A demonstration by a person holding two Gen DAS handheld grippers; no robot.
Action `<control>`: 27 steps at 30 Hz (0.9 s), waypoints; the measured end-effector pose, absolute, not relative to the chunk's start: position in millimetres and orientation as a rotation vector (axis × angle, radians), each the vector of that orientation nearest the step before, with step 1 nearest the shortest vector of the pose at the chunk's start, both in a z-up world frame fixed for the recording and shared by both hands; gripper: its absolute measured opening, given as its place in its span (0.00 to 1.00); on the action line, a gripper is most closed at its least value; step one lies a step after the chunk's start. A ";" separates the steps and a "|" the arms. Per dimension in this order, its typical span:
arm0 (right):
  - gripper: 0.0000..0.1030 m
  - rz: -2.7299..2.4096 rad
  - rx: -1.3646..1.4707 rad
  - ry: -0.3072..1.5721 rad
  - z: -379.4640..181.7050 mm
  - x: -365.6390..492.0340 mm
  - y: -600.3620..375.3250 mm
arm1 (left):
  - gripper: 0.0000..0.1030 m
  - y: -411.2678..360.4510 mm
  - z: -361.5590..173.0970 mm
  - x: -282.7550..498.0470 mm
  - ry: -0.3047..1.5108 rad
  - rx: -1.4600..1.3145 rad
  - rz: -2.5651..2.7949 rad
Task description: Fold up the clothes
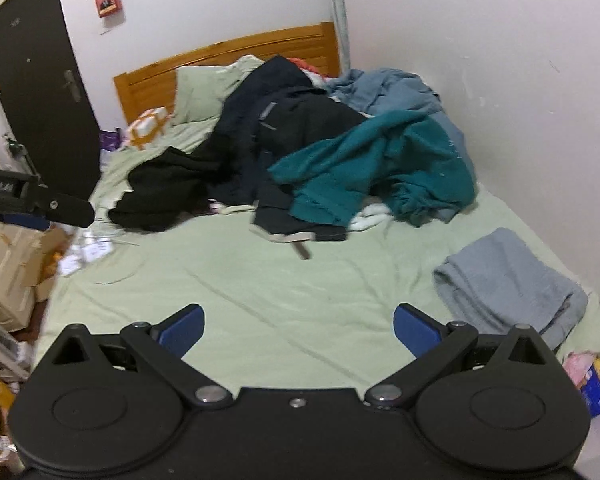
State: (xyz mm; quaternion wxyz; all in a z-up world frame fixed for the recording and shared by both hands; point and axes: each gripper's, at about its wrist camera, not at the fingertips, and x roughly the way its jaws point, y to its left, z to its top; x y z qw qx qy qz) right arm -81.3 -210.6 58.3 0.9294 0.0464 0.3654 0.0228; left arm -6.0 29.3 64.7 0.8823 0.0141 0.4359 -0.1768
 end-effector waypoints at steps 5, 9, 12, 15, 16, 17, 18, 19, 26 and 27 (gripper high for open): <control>0.99 0.028 0.104 0.703 91.8 -103.8 -181.8 | 1.00 59.3 92.9 -53.1 0.880 0.077 -0.248; 0.99 0.066 0.097 0.719 101.9 -112.2 -166.5 | 1.00 75.8 102.9 -77.3 0.895 0.051 -0.194; 0.99 0.093 0.095 0.743 106.0 -118.4 -155.4 | 1.00 87.0 106.9 -89.5 0.898 0.018 -0.185; 0.99 0.119 0.092 0.753 112.2 -125.3 -145.0 | 1.00 88.3 107.5 -97.3 0.915 0.034 -0.205; 0.99 0.127 0.091 0.755 113.7 -127.4 -142.4 | 1.00 89.3 107.8 -99.3 0.917 0.033 -0.204; 0.99 0.130 0.086 0.750 114.0 -129.7 -140.7 | 1.00 90.9 108.9 -102.6 0.918 0.029 -0.199; 0.99 0.133 0.069 0.748 115.5 -134.5 -136.2 | 1.00 92.4 109.7 -105.5 0.922 0.025 -0.195; 0.99 0.129 0.055 0.759 117.2 -136.3 -132.9 | 1.00 93.5 109.6 -106.8 0.933 0.024 -0.190; 0.99 0.133 0.042 0.819 120.3 -150.6 -107.6 | 1.00 105.0 105.4 -115.2 0.991 0.078 -0.139; 0.99 0.137 0.037 0.826 120.4 -153.0 -103.3 | 1.00 107.4 104.7 -117.8 0.989 0.086 -0.127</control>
